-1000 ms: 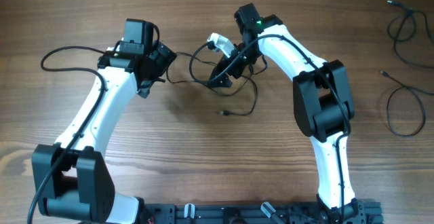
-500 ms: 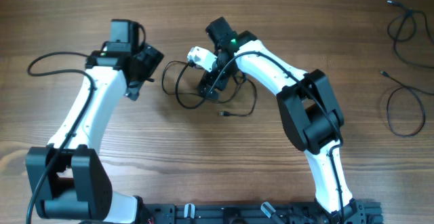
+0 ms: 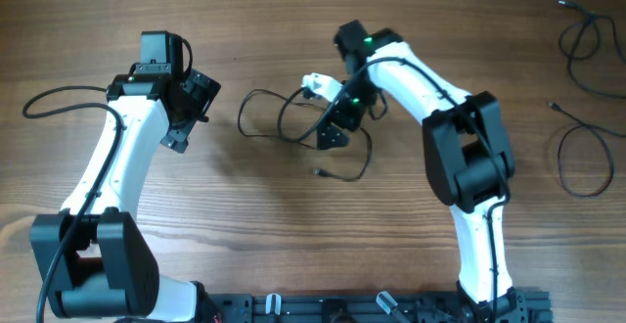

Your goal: Untangle cables

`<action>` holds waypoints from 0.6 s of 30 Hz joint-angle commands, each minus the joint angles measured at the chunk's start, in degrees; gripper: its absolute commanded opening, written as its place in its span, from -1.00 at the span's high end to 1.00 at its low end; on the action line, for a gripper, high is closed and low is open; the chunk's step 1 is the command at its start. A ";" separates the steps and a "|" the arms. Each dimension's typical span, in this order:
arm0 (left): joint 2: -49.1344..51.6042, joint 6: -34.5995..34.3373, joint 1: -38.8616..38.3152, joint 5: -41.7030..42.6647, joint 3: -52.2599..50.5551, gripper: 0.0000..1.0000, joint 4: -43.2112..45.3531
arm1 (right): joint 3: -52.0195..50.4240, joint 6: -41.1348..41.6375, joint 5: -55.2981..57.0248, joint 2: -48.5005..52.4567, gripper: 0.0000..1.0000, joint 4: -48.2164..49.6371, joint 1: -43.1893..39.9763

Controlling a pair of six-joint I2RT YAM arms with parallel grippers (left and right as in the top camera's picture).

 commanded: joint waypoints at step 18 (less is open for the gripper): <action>-0.57 -0.11 0.26 -0.79 -0.17 -1.00 -0.22 | -5.07 17.40 24.74 0.98 -0.66 18.75 10.75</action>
